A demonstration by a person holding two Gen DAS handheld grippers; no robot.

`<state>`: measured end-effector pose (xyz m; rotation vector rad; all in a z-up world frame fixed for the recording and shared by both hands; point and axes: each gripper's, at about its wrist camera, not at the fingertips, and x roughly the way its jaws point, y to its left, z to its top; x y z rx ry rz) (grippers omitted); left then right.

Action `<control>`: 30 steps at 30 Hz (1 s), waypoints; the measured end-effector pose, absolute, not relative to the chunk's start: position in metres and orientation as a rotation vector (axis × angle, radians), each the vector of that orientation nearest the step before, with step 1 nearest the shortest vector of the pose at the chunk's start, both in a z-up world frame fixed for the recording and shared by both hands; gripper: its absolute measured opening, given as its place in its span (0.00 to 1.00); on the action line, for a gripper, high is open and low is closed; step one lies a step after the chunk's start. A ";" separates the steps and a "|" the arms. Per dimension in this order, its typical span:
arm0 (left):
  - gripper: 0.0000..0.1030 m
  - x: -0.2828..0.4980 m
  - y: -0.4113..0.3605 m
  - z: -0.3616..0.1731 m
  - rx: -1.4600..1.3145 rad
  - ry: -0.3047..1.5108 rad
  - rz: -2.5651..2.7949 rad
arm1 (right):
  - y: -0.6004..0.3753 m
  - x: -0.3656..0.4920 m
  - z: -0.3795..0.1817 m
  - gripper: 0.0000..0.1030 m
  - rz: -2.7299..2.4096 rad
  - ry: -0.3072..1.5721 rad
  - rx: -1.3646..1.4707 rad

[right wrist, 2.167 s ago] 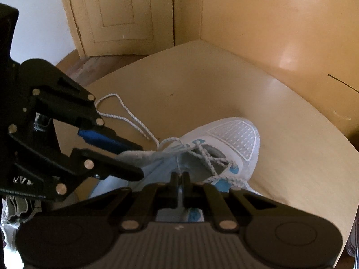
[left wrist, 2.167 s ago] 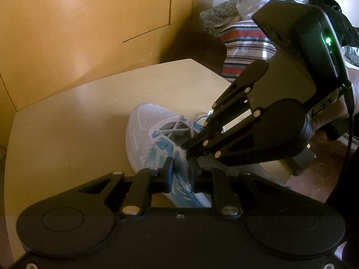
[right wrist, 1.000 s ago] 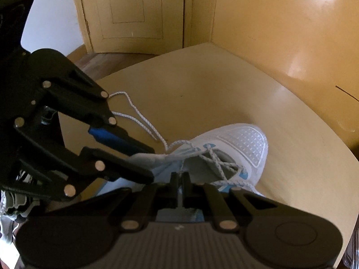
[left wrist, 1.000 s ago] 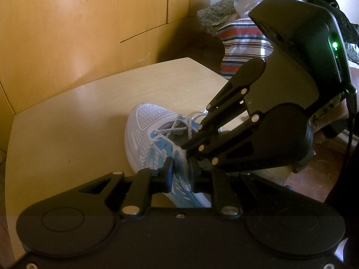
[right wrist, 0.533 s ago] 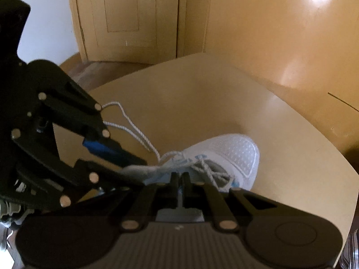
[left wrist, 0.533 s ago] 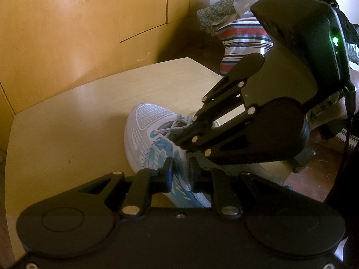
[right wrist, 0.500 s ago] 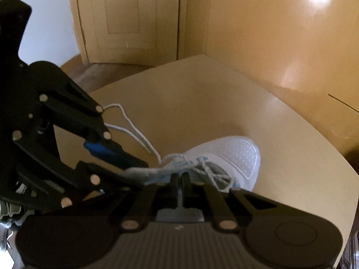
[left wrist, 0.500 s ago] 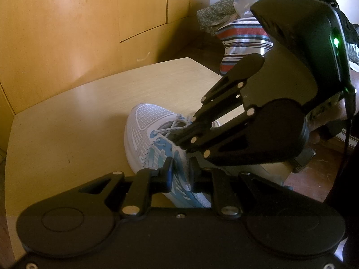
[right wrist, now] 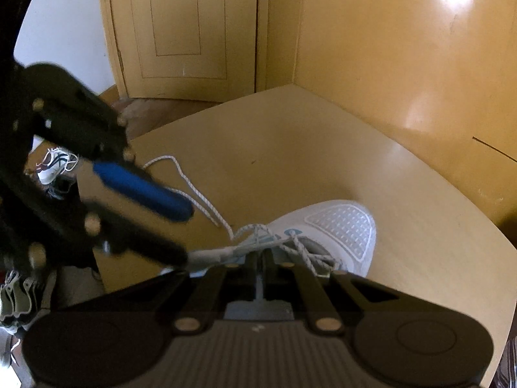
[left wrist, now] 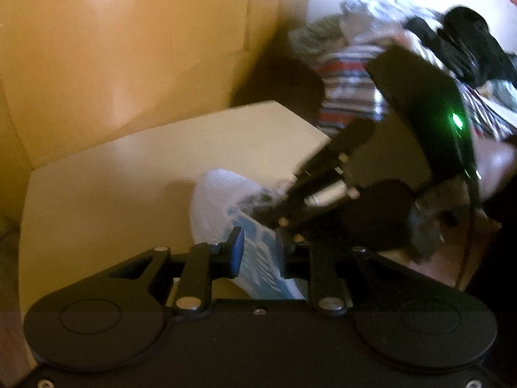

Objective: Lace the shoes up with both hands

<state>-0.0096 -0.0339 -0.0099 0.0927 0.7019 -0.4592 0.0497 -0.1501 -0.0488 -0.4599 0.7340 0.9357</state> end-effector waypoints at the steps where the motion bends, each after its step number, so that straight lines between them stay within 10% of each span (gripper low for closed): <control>1: 0.18 -0.007 -0.032 -0.011 0.079 0.696 -0.437 | -0.150 0.050 -0.049 0.03 0.936 0.732 -0.460; 28: 0.00 0.028 -0.002 -0.049 -0.485 0.774 -0.368 | -0.156 0.057 -0.057 0.05 0.937 0.730 -0.381; 30: 0.00 0.027 0.000 -0.040 -0.457 0.752 -0.360 | -0.156 0.057 -0.055 0.29 0.918 0.726 -0.394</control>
